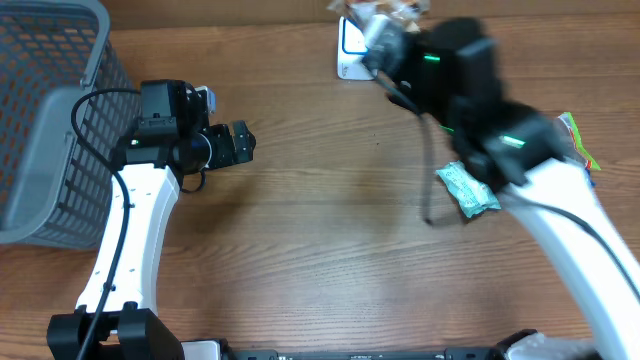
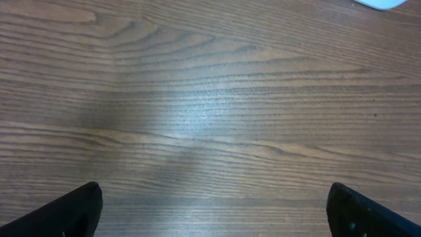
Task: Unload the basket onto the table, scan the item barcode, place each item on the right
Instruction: 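Carry the mushroom bag right and drop it beside the tissue packet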
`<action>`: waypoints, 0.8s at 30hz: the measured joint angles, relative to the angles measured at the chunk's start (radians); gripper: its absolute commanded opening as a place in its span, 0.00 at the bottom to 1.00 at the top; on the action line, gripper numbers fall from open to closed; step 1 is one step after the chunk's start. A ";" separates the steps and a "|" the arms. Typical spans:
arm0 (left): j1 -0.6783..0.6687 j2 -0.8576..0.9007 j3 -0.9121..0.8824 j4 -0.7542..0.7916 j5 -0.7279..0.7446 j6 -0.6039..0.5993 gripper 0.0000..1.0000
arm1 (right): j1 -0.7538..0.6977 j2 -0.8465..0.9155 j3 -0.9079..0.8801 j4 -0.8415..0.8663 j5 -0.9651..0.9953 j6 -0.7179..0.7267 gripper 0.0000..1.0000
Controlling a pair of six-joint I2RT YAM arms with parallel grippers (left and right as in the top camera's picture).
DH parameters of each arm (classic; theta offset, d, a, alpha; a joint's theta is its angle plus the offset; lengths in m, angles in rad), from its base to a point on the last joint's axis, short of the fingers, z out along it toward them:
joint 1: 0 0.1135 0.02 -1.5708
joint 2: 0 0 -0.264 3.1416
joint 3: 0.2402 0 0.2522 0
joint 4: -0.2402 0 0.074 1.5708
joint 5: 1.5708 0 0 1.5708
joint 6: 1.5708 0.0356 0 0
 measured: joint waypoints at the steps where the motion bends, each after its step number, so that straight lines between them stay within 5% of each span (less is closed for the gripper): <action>1: 0.000 0.000 0.000 0.001 0.000 0.000 1.00 | -0.031 -0.042 0.003 -0.105 -0.092 0.041 0.10; 5: 0.000 0.000 0.000 0.001 -0.001 0.000 1.00 | -0.169 -0.095 0.000 -0.390 -0.308 0.195 0.07; 11: 0.000 0.000 0.000 0.002 -0.001 0.000 1.00 | -0.447 -0.012 -0.100 -0.445 -0.383 0.396 0.04; 12: 0.000 0.000 0.000 0.002 -0.001 0.000 1.00 | -0.532 0.031 -0.146 -0.414 -0.389 0.435 0.08; 13: 0.000 0.000 0.000 0.002 -0.001 0.000 1.00 | -0.597 0.075 -0.179 -0.391 -0.415 0.470 0.40; 16: 0.000 0.000 0.000 0.002 0.000 0.000 1.00 | -0.653 0.150 -0.207 -0.386 -0.532 0.505 0.62; 20: 0.000 0.000 0.000 0.002 -0.001 0.000 1.00 | -0.618 0.151 -0.204 -0.385 -0.672 0.523 0.75; 22: 0.000 0.000 0.000 0.002 -0.001 0.000 1.00 | -0.606 0.151 -0.203 -0.385 -0.717 0.524 1.00; 24: 0.000 0.000 0.000 0.002 -0.001 0.000 1.00 | -0.595 0.151 -0.203 -0.381 -0.758 0.525 1.00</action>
